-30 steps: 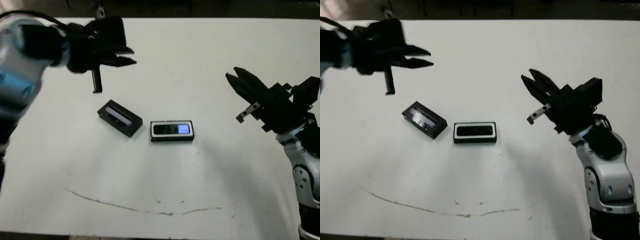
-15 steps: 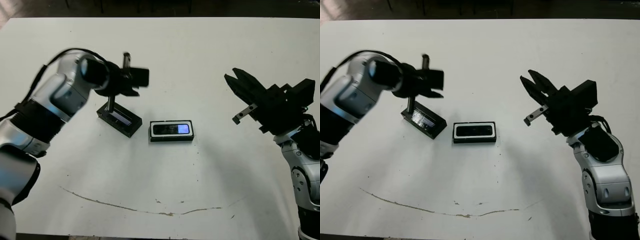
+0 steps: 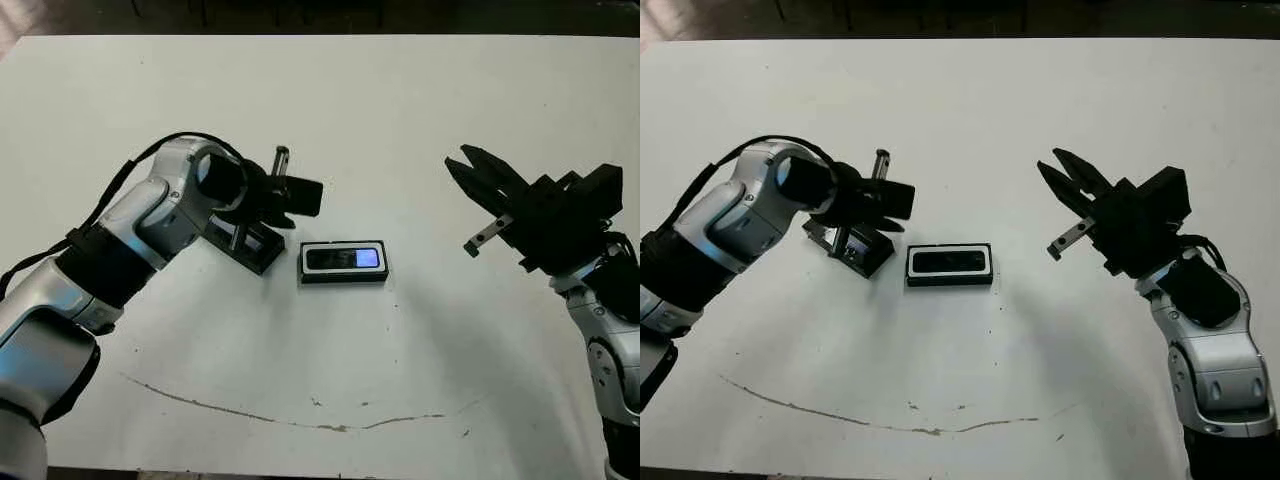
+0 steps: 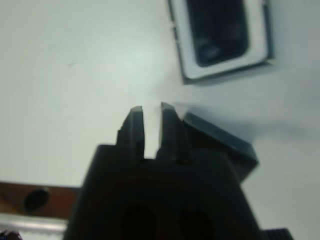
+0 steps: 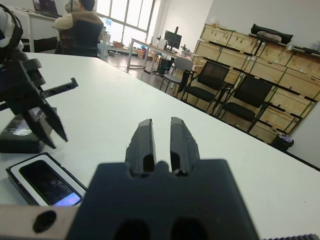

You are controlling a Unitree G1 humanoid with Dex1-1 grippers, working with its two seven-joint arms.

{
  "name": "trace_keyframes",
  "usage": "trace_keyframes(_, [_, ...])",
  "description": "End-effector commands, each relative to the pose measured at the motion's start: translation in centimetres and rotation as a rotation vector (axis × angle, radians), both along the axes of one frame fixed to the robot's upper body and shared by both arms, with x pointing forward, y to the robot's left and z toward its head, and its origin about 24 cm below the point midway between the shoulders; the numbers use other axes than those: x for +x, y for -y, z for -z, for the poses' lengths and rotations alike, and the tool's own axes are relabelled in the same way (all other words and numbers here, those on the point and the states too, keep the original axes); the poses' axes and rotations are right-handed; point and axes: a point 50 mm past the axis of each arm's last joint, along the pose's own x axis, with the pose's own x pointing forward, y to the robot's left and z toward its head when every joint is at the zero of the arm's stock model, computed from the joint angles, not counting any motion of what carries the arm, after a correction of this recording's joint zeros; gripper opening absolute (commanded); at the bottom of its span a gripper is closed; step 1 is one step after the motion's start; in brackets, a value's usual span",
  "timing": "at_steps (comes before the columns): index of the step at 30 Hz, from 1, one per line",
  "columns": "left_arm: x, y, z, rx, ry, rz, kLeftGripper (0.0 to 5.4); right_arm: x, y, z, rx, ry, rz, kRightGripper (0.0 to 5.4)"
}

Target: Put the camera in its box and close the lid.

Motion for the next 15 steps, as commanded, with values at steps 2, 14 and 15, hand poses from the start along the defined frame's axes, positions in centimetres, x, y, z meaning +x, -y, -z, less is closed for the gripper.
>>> trace_keyframes(2, [-0.3,-0.9,0.6,0.114,-0.061,0.005,0.0,0.0,0.1,0.6,-0.027,-0.041,0.012,0.02])
trace_keyframes(14, [-2.1,-2.0,1.4,0.319,-0.079,0.045,0.0,-0.1,0.0,0.8,-0.038,-0.042,0.011,0.02])
trace_keyframes(15, [-2.5,-2.1,1.1,0.317,-0.077,0.055,0.0,-0.1,0.0,0.8,-0.037,-0.043,0.014,0.02])
